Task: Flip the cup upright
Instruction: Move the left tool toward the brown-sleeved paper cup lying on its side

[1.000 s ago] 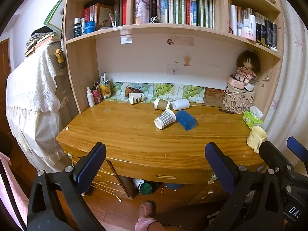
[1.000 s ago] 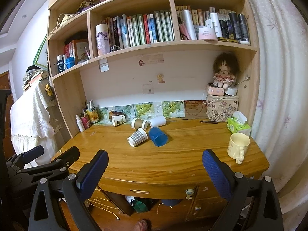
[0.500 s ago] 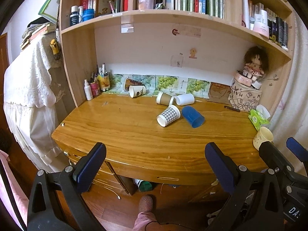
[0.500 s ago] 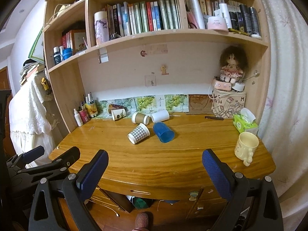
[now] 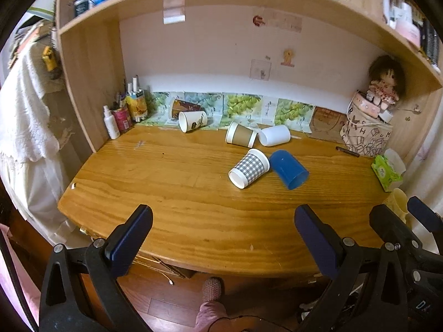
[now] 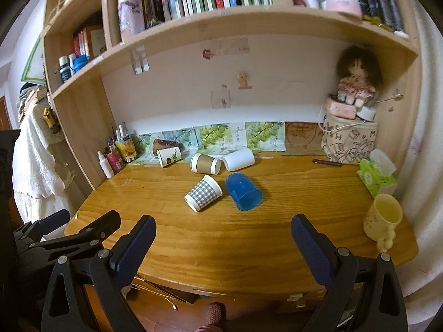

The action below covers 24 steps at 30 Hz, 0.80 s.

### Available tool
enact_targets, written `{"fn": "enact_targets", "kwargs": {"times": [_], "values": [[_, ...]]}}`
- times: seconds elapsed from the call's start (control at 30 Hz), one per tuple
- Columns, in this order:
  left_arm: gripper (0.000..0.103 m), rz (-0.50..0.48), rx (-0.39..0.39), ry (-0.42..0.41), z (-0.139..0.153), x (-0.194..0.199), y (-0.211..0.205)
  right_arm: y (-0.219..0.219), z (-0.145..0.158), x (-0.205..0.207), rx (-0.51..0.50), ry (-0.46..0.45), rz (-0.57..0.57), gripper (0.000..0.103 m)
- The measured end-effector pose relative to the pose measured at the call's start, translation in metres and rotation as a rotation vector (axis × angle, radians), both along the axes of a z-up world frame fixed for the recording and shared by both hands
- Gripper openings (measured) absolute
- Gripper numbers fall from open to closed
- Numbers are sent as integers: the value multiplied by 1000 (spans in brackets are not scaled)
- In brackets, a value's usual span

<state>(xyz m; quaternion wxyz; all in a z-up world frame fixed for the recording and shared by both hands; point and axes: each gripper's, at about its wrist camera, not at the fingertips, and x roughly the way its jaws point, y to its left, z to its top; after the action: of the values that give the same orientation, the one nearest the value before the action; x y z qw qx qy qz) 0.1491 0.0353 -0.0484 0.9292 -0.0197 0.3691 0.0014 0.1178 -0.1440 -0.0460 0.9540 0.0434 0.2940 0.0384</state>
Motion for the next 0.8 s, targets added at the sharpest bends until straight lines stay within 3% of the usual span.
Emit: {"fn": "enact_targets", "kwargs": {"times": [0.43,0.8], "values": [[102,-74,-16,125,-11,98,15,22,-1,87,-17,80,-46,98],[101,-111,-79,206,-20,184,36,41,4,164,1,97,-111,98]]}}
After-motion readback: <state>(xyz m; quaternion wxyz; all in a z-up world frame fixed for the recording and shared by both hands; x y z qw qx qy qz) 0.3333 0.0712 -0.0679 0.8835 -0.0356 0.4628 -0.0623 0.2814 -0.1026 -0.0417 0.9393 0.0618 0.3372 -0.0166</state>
